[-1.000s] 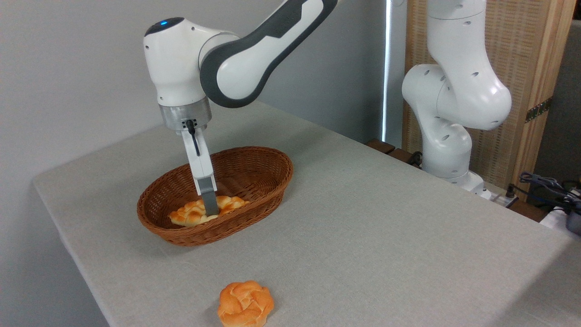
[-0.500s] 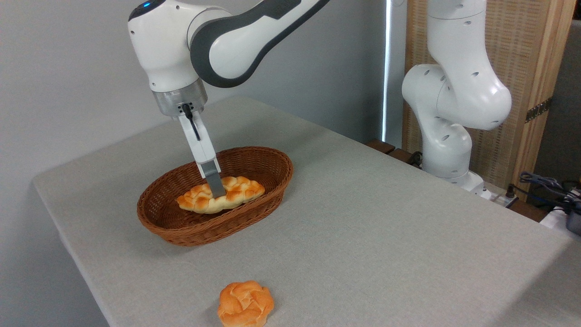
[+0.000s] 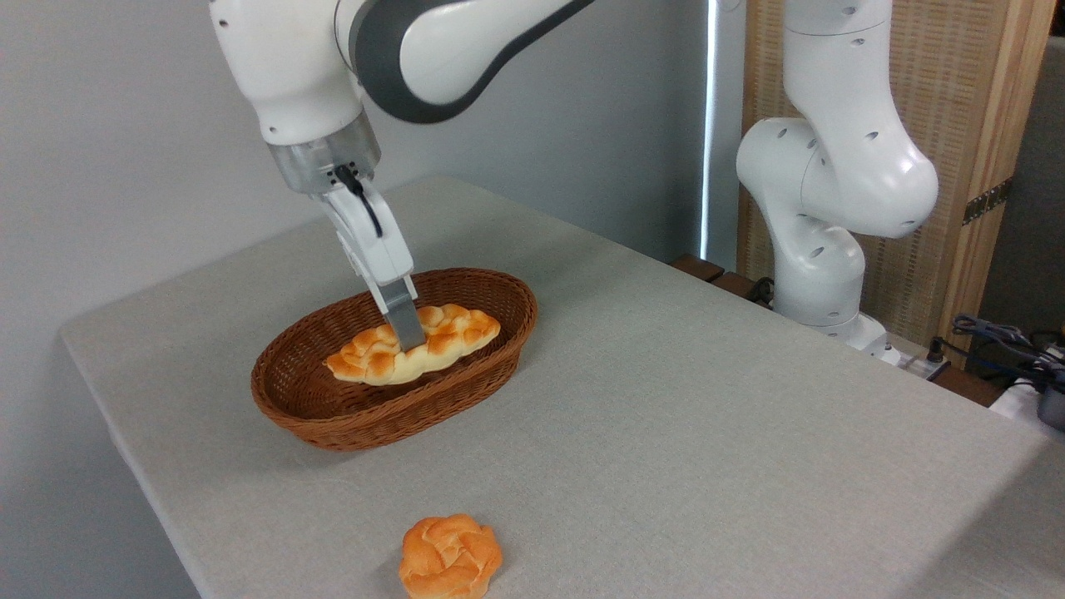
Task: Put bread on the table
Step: 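Lift the braided loaf out over the basket rim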
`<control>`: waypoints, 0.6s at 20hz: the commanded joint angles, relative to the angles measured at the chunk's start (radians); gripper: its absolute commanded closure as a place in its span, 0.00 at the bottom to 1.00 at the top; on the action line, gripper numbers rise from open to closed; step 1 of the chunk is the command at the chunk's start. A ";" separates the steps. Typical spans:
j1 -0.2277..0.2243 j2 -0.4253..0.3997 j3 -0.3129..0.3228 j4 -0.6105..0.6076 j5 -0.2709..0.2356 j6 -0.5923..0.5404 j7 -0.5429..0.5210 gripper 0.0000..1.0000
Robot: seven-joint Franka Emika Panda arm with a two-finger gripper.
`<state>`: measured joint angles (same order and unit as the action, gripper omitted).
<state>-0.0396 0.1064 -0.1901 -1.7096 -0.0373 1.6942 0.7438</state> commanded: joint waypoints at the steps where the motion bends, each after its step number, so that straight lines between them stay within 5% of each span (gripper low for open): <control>1: -0.005 -0.005 0.069 0.076 -0.001 -0.103 0.081 0.85; 5: 0.000 -0.056 0.078 0.033 0.089 -0.117 0.150 0.82; 10: -0.003 -0.151 0.175 -0.145 0.118 -0.007 0.252 0.78; 12: -0.009 -0.155 0.184 -0.195 0.184 0.007 0.267 0.77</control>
<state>-0.0316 0.0003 -0.0294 -1.7847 0.0754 1.6439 0.9840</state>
